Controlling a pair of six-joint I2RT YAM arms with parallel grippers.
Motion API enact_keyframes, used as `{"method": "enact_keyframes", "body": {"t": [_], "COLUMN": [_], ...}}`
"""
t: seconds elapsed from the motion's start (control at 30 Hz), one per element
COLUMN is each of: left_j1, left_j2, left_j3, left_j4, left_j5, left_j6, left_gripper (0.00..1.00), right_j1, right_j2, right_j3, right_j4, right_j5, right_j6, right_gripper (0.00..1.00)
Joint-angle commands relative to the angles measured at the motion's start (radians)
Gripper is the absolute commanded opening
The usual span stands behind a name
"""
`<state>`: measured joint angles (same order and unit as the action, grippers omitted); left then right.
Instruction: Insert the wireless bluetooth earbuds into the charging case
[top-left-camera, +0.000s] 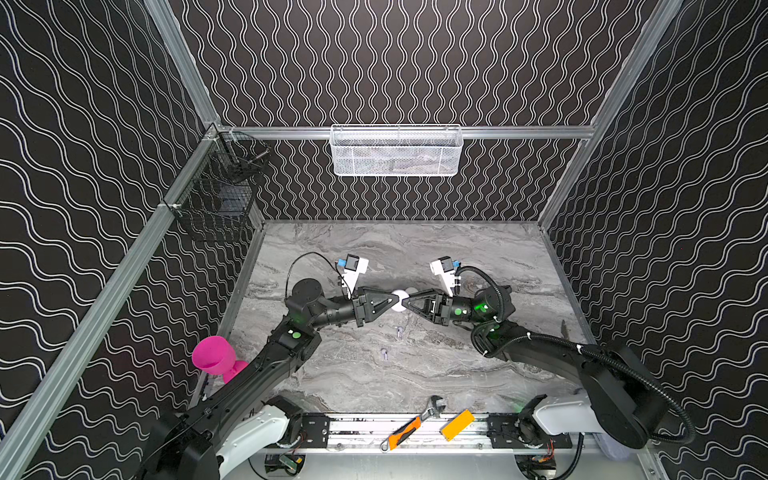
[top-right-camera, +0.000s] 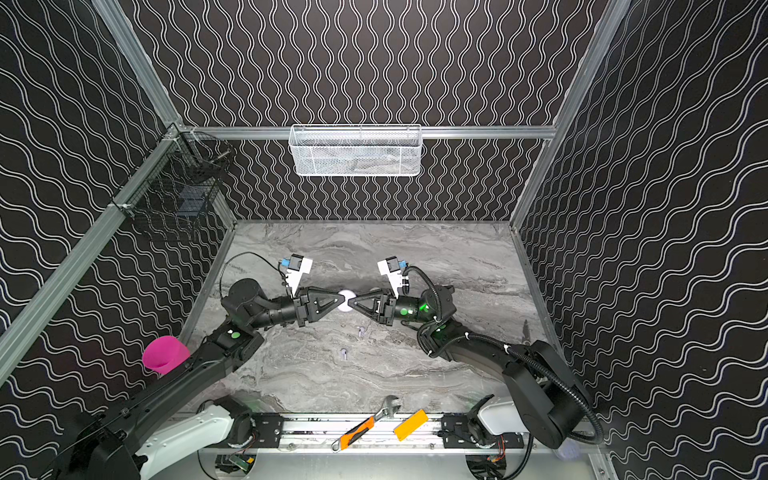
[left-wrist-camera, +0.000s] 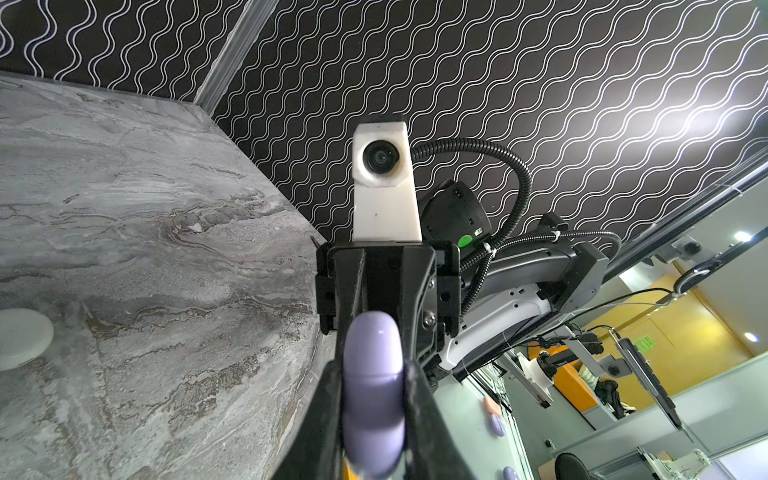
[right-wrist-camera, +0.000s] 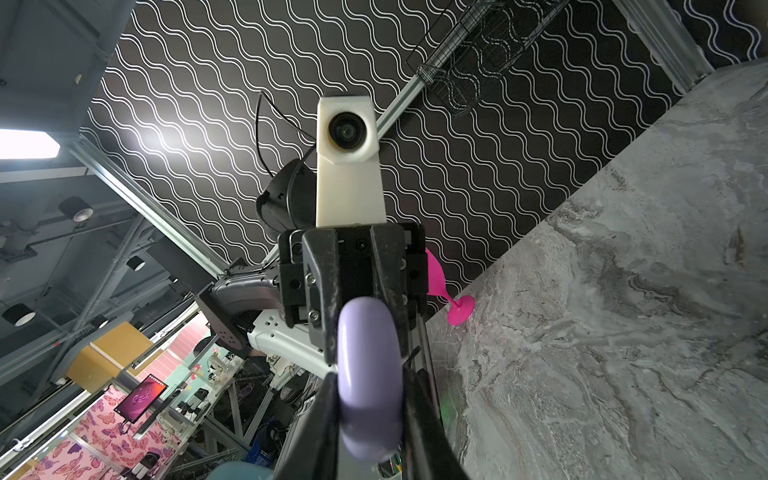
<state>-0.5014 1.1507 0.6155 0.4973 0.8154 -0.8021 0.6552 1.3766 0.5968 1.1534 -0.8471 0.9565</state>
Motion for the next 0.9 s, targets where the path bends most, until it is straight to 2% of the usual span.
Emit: {"method": "enact_keyframes", "body": {"t": [0.0, 0.1, 0.2, 0.37, 0.57, 0.87], "left_j1": [0.0, -0.001, -0.001, 0.0, -0.001, -0.001], "left_j2": [0.0, -0.001, -0.005, -0.027, -0.055, -0.039], "left_j3": [-0.002, 0.002, 0.02, 0.059, 0.083, 0.112], "left_j4": [-0.004, -0.015, -0.059, -0.175, -0.288, -0.389], "left_j5": [-0.023, -0.017, -0.009, 0.021, 0.049, 0.155], "left_j6": [0.02, 0.025, 0.049, 0.119, 0.192, 0.266], "left_gripper": [0.17, 0.23, 0.36, 0.49, 0.5, 0.49], "right_j1": [0.004, 0.004, 0.004, 0.0, -0.022, -0.042], "right_j2": [-0.001, -0.004, -0.011, -0.048, -0.101, -0.106], "right_j3": [0.009, 0.011, 0.012, 0.024, 0.067, 0.122], "right_j4": [0.071, 0.065, 0.051, -0.076, -0.345, -0.572], "right_j5": [-0.02, -0.024, -0.033, -0.053, -0.13, -0.271], "right_j6": [0.014, 0.014, 0.013, -0.053, -0.197, -0.344], "right_gripper": [0.18, 0.14, 0.13, 0.12, 0.12, 0.12]}}
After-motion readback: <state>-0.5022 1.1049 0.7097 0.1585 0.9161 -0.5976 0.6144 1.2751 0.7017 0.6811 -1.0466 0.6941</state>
